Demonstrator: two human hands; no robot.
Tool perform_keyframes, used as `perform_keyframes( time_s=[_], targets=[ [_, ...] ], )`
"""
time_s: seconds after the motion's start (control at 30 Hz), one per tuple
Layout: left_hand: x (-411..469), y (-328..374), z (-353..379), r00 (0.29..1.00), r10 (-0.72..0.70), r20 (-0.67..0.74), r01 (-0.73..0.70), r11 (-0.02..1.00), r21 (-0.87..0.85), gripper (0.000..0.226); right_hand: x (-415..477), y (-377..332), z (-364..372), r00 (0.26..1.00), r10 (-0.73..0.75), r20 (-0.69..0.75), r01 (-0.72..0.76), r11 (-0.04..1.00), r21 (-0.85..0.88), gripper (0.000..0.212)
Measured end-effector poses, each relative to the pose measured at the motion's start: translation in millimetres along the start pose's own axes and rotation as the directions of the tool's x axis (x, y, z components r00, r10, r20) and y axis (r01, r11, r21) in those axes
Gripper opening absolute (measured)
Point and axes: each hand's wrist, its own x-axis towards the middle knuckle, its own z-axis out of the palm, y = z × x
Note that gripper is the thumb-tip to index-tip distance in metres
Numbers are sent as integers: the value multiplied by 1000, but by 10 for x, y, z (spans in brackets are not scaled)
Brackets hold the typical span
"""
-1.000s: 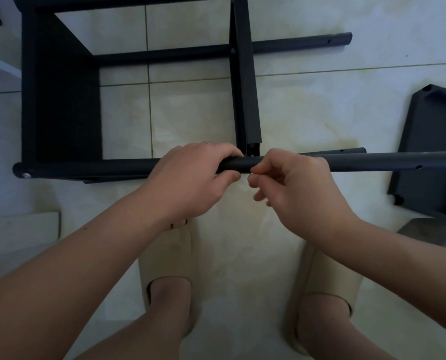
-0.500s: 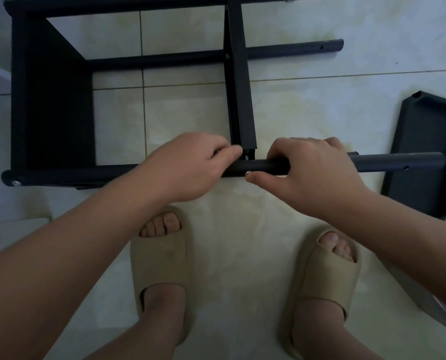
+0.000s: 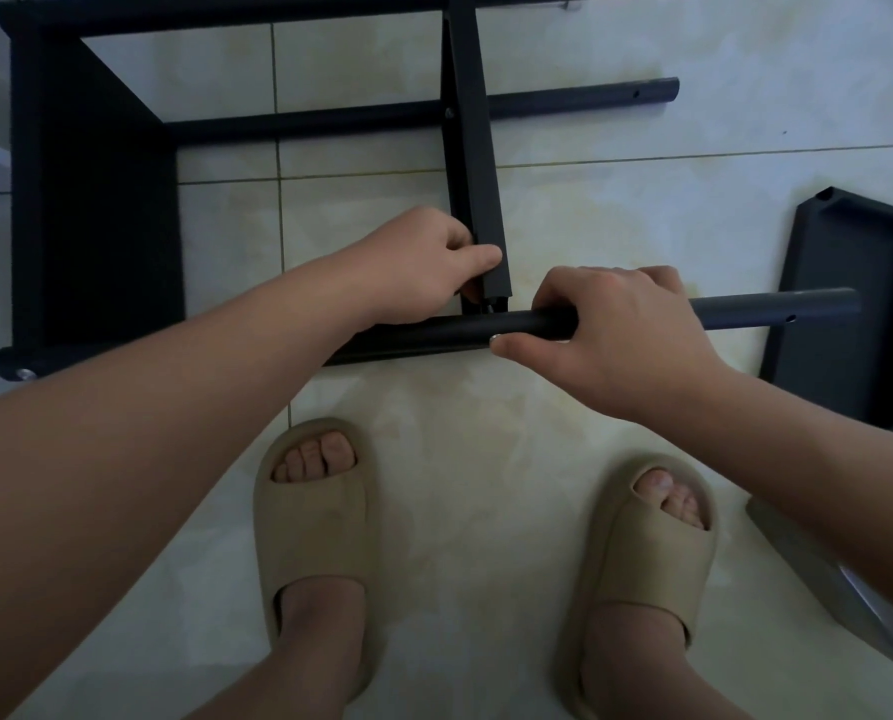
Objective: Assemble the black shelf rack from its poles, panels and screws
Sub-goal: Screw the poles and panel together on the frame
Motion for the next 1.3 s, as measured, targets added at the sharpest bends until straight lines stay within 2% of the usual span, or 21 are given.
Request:
perform_keyframes(
  time_s=[0.5, 0.87, 1.3],
  targets=[
    [52, -4, -2, 1000, 8, -17, -7, 999, 38, 48, 66, 51, -2, 1000, -2, -9, 2, 1000, -9, 50],
    [60, 8, -30, 1000, -5, -6, 6, 998, 61, 43, 81, 82, 2, 1000, -5, -1, 5, 1000, -21, 49],
    [69, -4, -58, 999, -24, 27, 22, 998, 56, 41, 190, 56, 4, 997, -4, 71, 8, 998, -58, 48]
  ],
)
